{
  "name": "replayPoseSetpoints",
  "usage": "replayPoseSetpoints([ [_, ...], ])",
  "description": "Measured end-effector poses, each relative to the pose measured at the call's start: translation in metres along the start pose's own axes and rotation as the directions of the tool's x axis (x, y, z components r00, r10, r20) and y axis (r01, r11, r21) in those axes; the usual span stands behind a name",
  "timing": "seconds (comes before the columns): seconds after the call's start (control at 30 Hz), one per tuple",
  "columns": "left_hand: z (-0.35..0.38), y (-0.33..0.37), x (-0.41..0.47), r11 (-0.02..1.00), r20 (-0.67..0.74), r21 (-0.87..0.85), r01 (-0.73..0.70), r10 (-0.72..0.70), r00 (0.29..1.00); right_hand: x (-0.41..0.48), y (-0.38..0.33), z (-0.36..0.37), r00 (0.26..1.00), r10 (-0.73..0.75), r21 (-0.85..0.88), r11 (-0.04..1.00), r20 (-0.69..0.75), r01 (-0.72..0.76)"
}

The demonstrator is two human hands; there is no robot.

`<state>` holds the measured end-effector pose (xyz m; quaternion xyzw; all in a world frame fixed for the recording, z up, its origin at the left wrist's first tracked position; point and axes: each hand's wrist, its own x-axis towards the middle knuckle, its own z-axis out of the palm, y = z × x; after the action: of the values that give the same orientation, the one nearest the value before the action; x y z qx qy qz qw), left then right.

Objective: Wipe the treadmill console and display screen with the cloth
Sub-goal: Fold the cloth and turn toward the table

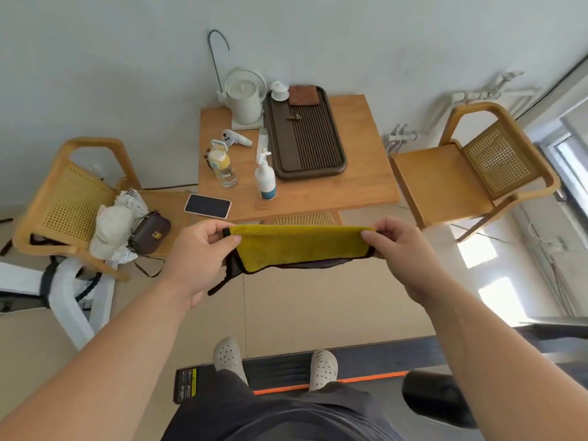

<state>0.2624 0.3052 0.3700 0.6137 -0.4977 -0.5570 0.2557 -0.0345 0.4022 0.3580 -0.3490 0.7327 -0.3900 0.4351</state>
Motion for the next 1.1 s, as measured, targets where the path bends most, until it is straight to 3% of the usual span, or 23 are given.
replayPoseSetpoints([
  [0.33,-0.059,0.004,0.094,1.0,0.181,-0.008,0.015,-0.014,0.983,0.028,-0.036,0.095,0.974,0.061,0.133,0.991,-0.22,-0.032],
  [0.57,-0.053,-0.007,0.169,0.997,0.26,0.04,-0.063,0.05,0.964,0.095,-0.014,0.124,0.964,0.084,0.204,0.978,-0.252,-0.032],
  [0.73,-0.009,-0.03,0.246,0.983,0.235,0.004,-0.181,0.175,0.956,0.182,0.031,0.125,0.959,0.024,0.139,0.99,-0.281,0.016],
  [0.87,0.063,-0.064,0.298,0.96,0.198,-0.011,-0.281,0.278,0.94,0.252,0.074,0.115,0.965,0.001,0.19,0.981,-0.261,0.05],
  [1.1,0.119,-0.049,0.33,0.95,0.277,0.093,-0.297,0.262,0.925,0.278,0.075,0.124,0.915,0.058,0.213,0.977,-0.399,0.031],
])
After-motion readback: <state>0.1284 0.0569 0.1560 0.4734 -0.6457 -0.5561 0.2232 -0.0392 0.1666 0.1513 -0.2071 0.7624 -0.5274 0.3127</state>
